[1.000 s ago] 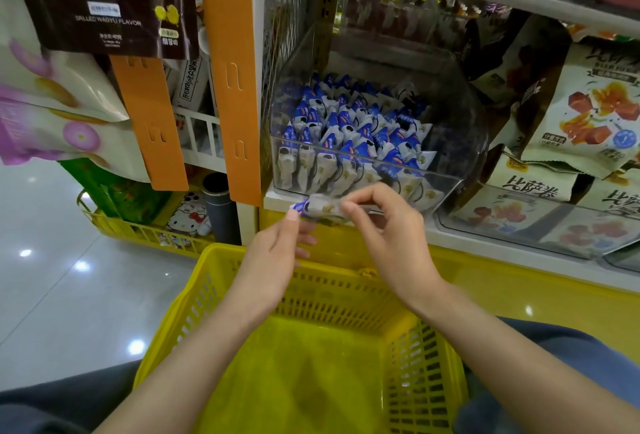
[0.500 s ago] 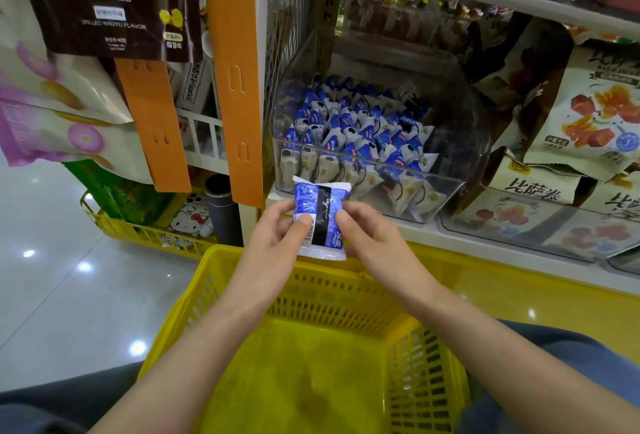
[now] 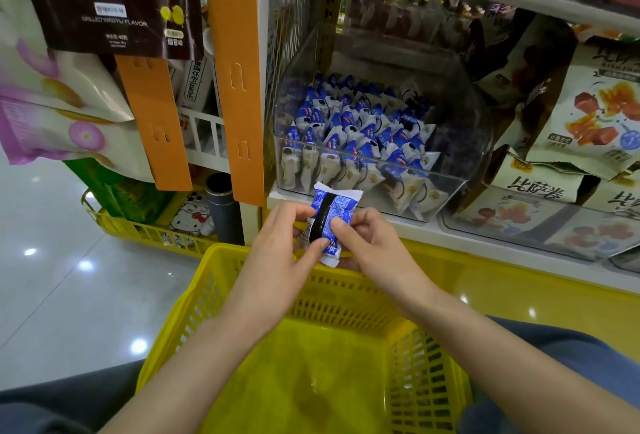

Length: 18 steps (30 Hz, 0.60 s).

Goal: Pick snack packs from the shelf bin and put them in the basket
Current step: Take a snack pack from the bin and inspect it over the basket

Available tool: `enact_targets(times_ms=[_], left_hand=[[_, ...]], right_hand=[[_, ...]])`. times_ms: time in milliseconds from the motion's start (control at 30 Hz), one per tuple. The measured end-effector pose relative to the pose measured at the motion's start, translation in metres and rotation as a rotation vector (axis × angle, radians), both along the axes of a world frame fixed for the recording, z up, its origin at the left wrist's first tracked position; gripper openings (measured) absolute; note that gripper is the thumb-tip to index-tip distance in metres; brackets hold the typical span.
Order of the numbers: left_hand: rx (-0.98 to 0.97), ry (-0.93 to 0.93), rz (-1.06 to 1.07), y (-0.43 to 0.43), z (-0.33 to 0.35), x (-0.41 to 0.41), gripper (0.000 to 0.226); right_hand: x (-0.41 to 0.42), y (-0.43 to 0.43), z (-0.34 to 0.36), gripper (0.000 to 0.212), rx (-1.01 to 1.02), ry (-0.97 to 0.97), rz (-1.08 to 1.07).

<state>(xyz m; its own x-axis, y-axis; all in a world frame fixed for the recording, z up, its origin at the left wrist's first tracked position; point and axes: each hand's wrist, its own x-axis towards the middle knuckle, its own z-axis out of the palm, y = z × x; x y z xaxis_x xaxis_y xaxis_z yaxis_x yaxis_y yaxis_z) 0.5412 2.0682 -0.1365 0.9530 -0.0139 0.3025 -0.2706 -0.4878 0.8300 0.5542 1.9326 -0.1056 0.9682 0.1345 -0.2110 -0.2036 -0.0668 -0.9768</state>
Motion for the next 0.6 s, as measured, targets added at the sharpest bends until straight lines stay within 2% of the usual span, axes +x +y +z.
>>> enact_targets(times_ms=[133,400,600], left_hand=[[0.012,0.018,-0.037,0.001,0.000,-0.001,0.029],[0.191,-0.071,0.026,0.004,0.001,-0.004,0.024],[0.162,-0.042,0.062,0.005,0.000,-0.002,0.024]], right_hand=[[-0.001,0.001,-0.004,0.015,0.019,-0.062,0.033],[-0.005,0.002,-0.016,0.021,-0.253,-0.227,0.102],[-0.008,0.004,-0.021,0.026,-0.386,-0.290,0.117]])
